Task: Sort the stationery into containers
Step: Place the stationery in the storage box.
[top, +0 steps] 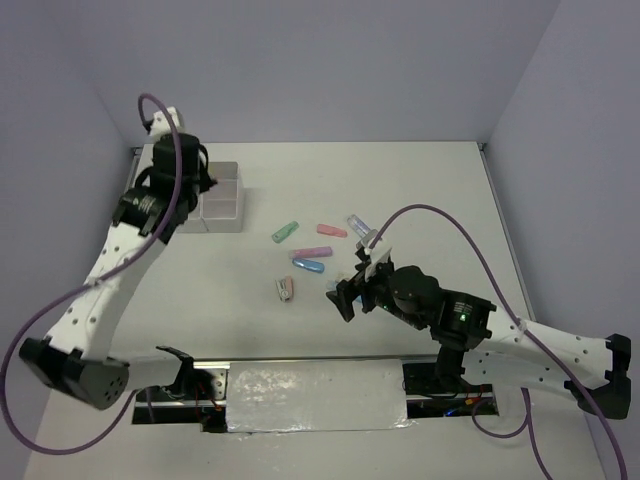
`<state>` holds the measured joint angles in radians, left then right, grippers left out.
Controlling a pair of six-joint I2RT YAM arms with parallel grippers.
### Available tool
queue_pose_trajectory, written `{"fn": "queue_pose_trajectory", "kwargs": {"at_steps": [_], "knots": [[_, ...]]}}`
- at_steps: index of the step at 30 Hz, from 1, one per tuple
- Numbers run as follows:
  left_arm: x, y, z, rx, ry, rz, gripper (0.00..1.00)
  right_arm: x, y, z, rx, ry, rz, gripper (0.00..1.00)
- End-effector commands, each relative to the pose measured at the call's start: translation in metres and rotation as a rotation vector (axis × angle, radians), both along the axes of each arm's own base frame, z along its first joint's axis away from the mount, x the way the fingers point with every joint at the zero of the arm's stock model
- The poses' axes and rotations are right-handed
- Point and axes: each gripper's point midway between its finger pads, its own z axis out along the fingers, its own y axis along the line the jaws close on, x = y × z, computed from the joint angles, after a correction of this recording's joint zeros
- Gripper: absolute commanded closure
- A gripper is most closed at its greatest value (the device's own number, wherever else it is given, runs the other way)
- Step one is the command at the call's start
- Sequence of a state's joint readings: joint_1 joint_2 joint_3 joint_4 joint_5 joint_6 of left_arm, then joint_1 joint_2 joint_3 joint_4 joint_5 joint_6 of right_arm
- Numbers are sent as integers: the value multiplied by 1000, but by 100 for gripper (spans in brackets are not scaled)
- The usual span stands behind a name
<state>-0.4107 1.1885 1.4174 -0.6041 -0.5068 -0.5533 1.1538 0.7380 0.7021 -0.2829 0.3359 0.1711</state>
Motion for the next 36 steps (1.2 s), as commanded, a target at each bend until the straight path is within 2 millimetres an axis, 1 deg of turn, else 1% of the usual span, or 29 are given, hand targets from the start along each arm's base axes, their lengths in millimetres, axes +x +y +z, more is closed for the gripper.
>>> {"fn": "queue_pose_trajectory", "kwargs": {"at_steps": [1,2,3,4,5,6,7,8,9,10,12,13,15,16,18,19,21,24,26,29,30,32,33,34,35,36], "knots": [[29,86,-6,75,45,326,100,3,9,30,108,-11,-10,0],[51,91,-7,84,36,352,100,3,10,31,114,-13,-8,0],[62,99,-9,85,34,382,100,2,12,32,113,-19,6,0],[72,114,-11,84,34,424,100,2,12,33,114,-23,10,0],[94,119,-16,88,40,440,100,2,12,34,117,-27,10,0],[103,126,-19,87,45,464,100,2,12,34,116,-30,12,0],[120,137,-28,90,60,492,100,2,12,36,113,-35,17,0],[131,141,-30,87,54,490,100,1,12,37,115,-35,20,0],[138,151,-33,82,56,509,100,1,11,38,114,-37,22,0],[150,155,-41,80,65,515,100,0,11,37,109,-36,30,0],[163,159,-46,63,63,510,100,-2,11,37,106,-35,42,0],[171,160,-53,62,71,511,100,-2,10,36,95,-38,45,0],[175,161,-62,65,87,522,100,-3,8,40,91,-45,45,0],[178,162,-72,63,104,532,100,-2,6,40,81,-46,39,0],[178,161,-83,55,120,533,100,-2,4,50,92,-64,42,0],[179,160,-90,50,119,530,100,-3,3,51,86,-68,44,0],[180,157,-97,30,114,526,100,-2,-1,63,99,-90,39,0],[184,153,-108,14,119,512,100,-1,-4,69,96,-106,35,0],[186,152,-116,7,135,511,96,-1,-5,69,93,-109,33,0],[186,151,-123,-2,155,512,80,0,-4,65,81,-105,27,0],[185,151,-124,-10,157,523,63,2,-4,64,81,-106,21,0],[179,152,-124,-12,176,538,45,4,-1,60,66,-99,17,0],[177,152,-118,-20,166,540,28,4,0,58,59,-94,17,0],[173,152,-117,-19,179,541,10,5,3,55,47,-88,15,0],[168,164,-113,-25,182,565,1,6,4,54,41,-83,13,0],[167,163,-96,-50,158,562,1,7,4,52,33,-71,8,0]]}}
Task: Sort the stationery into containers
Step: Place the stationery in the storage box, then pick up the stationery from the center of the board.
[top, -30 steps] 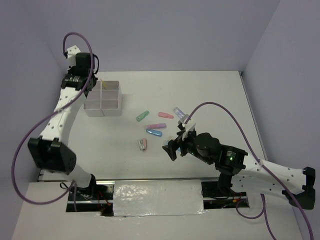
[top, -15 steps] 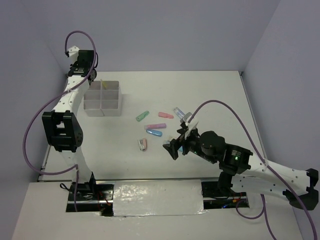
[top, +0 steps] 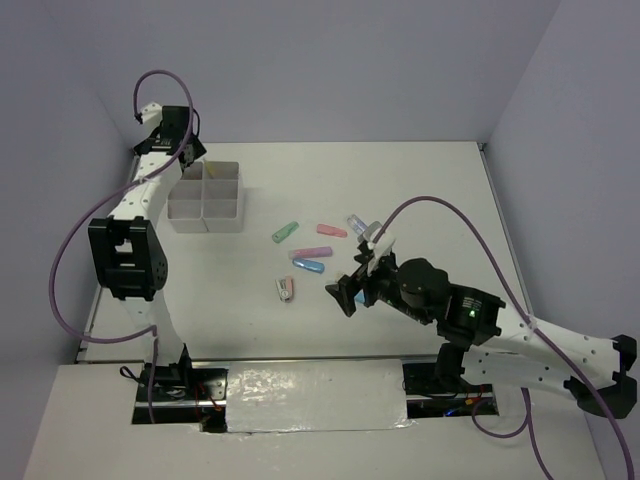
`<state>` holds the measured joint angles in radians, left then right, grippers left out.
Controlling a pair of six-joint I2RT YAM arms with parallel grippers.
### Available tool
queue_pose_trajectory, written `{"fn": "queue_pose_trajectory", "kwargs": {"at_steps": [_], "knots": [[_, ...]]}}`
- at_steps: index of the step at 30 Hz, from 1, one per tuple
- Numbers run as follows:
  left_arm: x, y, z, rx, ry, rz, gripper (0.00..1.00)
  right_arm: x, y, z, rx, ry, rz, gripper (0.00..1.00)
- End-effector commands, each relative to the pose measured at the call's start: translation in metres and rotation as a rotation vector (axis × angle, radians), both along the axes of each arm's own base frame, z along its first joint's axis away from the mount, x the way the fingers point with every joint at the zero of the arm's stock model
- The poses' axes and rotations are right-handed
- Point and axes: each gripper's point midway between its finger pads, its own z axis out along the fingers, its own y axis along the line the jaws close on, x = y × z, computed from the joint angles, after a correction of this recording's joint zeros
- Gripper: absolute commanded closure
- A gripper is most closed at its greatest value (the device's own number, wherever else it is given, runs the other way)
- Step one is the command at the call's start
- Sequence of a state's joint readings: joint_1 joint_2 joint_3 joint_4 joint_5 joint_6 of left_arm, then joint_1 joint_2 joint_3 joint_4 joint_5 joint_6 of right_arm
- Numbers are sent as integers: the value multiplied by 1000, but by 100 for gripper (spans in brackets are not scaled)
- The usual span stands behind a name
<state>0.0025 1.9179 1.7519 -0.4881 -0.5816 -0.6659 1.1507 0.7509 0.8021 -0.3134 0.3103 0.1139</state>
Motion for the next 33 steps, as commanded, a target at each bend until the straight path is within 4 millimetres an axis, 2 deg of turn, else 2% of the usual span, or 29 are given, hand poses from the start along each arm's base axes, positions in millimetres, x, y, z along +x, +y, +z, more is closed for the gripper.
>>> {"fn": "queue_pose_trajectory", "kwargs": {"at_steps": [1,2,4,5,6,7,8,10,11,12,13,14,16,17,19,20,21,22,23,25,28,33], "knots": [[-8,10,48,-40,-87,38,1,8,3,12,4,0,-30,0],[-17,11,68,-45,-109,39,1,9,3,11,-1,8,-34,0],[-27,9,89,-47,-135,22,1,17,1,2,-15,39,-46,0],[-40,6,113,-51,-170,6,1,21,0,-3,-22,57,-49,0],[-46,0,123,-64,-184,-30,1,21,5,-13,-29,105,-13,0],[-54,-4,134,-74,-203,-58,1,29,1,-25,-41,140,-24,0],[-73,-10,153,-83,-242,-90,1,49,-12,-34,-45,173,-86,0],[-92,-30,167,-118,-281,-195,1,60,-14,-63,-107,249,-68,0],[-117,-37,172,-104,-298,-245,1,66,-21,-75,-148,275,-86,0],[-126,-43,177,-104,-324,-279,1,71,-22,-93,-213,311,-97,0],[-138,-51,176,-113,-330,-327,1,79,-28,-99,-262,308,-142,0],[-160,-55,169,-103,-330,-358,1,79,-33,-108,-305,338,-156,0],[-178,-65,159,-105,-327,-427,1,80,-30,-128,-363,388,-127,1],[-193,-68,143,-94,-302,-458,1,79,-31,-135,-395,400,-109,2],[-205,-75,125,-103,-269,-507,1,76,-29,-158,-450,457,-80,3],[-213,-80,106,-106,-240,-546,1,75,-29,-165,-469,475,-73,4],[-213,-82,101,-104,-249,-563,1,76,-29,-178,-501,508,-72,5],[-217,-83,80,-113,-210,-569,1,76,-29,-185,-518,526,-69,7],[-218,-80,73,-99,-191,-564,1,76,-31,-195,-547,547,-81,8],[-218,-76,54,-96,-128,-556,1,77,-30,-204,-565,567,-84,10],[-217,-79,44,-107,-99,-571,1,75,-28,-210,-565,590,-76,15],[-218,-80,42,-107,-110,-581,1,70,-36,-225,-589,635,-117,21]]}}
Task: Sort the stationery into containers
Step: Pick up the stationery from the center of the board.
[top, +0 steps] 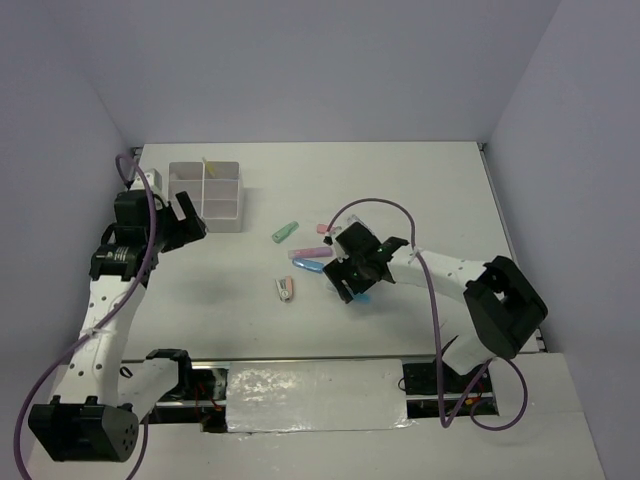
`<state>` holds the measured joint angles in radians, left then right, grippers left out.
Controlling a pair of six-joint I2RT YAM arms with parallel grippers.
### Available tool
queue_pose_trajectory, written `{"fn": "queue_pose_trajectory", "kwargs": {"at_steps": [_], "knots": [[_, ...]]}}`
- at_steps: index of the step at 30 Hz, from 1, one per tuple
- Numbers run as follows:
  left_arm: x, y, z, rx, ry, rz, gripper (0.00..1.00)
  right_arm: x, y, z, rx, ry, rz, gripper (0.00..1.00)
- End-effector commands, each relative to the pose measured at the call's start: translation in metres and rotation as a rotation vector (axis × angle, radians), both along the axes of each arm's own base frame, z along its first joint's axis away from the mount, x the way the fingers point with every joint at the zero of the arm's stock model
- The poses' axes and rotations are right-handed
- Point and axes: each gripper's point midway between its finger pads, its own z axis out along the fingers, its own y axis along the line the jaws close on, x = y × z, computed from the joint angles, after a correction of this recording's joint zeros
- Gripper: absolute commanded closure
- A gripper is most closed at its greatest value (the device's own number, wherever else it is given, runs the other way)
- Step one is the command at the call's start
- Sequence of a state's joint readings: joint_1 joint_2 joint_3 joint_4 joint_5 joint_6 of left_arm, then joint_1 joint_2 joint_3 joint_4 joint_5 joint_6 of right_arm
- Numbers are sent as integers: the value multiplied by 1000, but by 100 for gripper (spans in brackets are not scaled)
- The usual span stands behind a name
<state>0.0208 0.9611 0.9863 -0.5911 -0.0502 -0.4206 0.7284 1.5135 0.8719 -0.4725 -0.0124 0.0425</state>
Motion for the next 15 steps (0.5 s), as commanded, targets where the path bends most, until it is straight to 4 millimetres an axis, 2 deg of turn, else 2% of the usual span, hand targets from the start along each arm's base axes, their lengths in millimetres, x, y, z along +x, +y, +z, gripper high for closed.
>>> {"fn": "queue_pose_trajectory", "kwargs": {"at_steps": [1,8,13,15], "knots": [[7,0,25,16,-102,-30,1,4,2,-1,-6,9,-31,22],[9,5,21,14,-87,-14,1,-9,6,-23,-78,46,-28,27],[11,6,18,12,-76,-10,1,-23,17,-28,-83,61,-4,48],[11,6,18,9,-72,-12,1,-34,29,-26,-75,64,16,56]]}}
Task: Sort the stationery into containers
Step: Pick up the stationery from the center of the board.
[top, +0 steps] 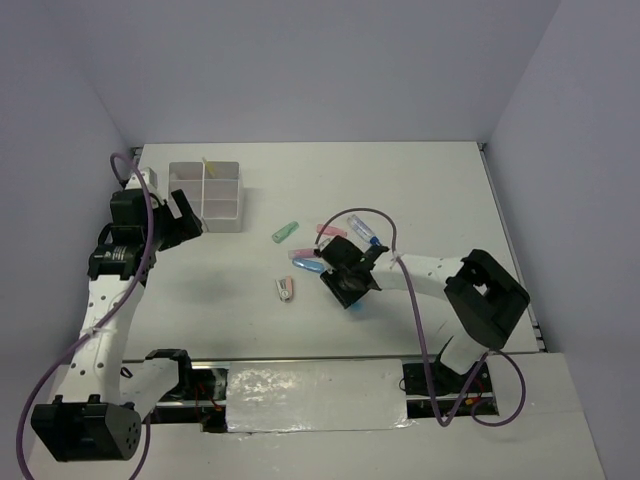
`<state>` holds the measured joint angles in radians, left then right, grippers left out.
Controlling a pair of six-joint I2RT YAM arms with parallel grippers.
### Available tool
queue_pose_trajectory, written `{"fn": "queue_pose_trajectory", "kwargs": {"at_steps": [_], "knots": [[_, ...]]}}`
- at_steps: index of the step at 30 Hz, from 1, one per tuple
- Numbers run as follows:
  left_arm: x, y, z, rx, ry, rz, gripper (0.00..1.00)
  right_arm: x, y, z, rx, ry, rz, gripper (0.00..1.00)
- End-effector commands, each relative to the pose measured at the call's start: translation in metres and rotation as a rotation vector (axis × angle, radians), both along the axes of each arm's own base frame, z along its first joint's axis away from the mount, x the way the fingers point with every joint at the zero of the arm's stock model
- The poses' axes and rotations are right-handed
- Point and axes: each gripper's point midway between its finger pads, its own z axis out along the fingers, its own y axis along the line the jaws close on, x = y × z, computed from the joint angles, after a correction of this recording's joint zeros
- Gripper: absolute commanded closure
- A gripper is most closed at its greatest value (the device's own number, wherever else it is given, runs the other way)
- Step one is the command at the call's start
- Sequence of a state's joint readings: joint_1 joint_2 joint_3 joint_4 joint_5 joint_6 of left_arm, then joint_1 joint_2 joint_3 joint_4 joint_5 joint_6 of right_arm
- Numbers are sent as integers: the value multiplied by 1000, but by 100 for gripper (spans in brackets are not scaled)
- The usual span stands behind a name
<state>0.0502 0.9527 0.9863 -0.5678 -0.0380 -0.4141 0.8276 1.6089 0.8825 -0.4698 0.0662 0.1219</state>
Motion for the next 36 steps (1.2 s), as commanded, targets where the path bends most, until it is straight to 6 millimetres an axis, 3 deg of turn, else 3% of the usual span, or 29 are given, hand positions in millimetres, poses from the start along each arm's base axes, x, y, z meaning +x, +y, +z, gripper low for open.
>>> {"fn": "queue_pose_trajectory", "kwargs": {"at_steps": [1,5,6,8,13,14,17,18,20,21,23,24,26,27,30,36], "knots": [[8,-1,12,6,-42,-27,1,-22,23,0,18,36,34,58],[6,1,12,1,-42,-1,1,-36,46,18,72,21,86,69],[6,0,14,-4,-45,1,1,-37,50,23,90,17,89,89],[5,-4,15,-22,-48,-15,1,-33,54,37,134,-15,75,97],[1,-35,24,-156,-84,-125,1,-26,57,77,220,-96,32,100],[-2,-54,30,-238,-108,-195,1,-23,60,87,253,-116,28,100],[-5,-85,42,-350,-163,-293,1,-19,68,120,354,-176,6,100],[-12,-105,49,-412,-173,-348,1,-13,72,139,416,-226,-12,100],[-21,-133,55,-471,-184,-433,1,-10,76,154,501,-248,-67,100],[-23,-148,71,-519,-237,-491,1,-8,83,176,592,-280,-79,100],[-36,-181,80,-581,-266,-634,1,-21,98,193,718,-235,-48,100],[-40,-195,94,-616,-312,-701,1,-22,104,215,806,-261,-41,100],[-46,-216,98,-617,-308,-805,1,-35,113,233,898,-232,-8,100],[-47,-221,99,-610,-301,-829,1,-37,113,248,952,-251,-7,100],[-55,-235,95,-623,-281,-896,3,-41,110,264,1001,-259,-25,100],[-60,-250,99,-648,-298,-941,7,-45,109,280,1033,-267,-19,100]]}}
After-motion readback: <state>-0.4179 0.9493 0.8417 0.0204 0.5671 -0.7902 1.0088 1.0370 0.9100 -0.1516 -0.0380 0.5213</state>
